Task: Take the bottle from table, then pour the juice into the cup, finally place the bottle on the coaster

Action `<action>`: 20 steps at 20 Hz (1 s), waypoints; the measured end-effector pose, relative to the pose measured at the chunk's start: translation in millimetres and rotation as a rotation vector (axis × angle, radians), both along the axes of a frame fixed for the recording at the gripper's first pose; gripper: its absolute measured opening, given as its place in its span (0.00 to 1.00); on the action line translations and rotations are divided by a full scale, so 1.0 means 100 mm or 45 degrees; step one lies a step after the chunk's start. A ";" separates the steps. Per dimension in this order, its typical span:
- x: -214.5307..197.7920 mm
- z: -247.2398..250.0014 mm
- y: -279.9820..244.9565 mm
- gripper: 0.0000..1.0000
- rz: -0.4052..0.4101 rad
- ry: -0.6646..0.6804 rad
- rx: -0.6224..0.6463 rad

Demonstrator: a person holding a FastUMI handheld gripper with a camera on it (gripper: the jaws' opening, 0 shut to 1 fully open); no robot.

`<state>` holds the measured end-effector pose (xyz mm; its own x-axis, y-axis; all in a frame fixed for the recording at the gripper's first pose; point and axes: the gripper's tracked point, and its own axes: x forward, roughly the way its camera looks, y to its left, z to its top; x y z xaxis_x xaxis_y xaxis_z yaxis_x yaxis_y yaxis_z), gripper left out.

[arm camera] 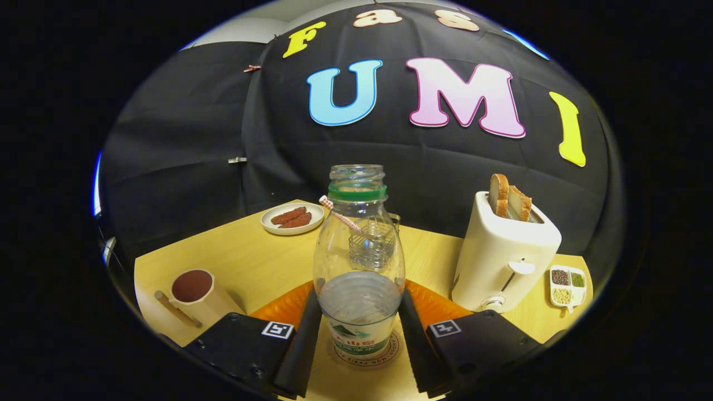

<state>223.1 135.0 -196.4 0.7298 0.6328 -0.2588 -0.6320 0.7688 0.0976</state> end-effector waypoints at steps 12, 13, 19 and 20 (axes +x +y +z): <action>-0.02 -0.12 -0.11 0.77 -0.033 -0.031 -0.028; -0.03 -0.18 -0.13 0.78 -0.032 -0.012 -0.040; -0.08 -0.18 -0.20 1.00 -0.033 -0.013 -0.068; -0.11 -0.18 -0.21 1.00 -0.038 -0.013 -0.068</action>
<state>212.0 114.0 -214.4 0.7508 0.5964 -0.2840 -0.6096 0.7911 0.0496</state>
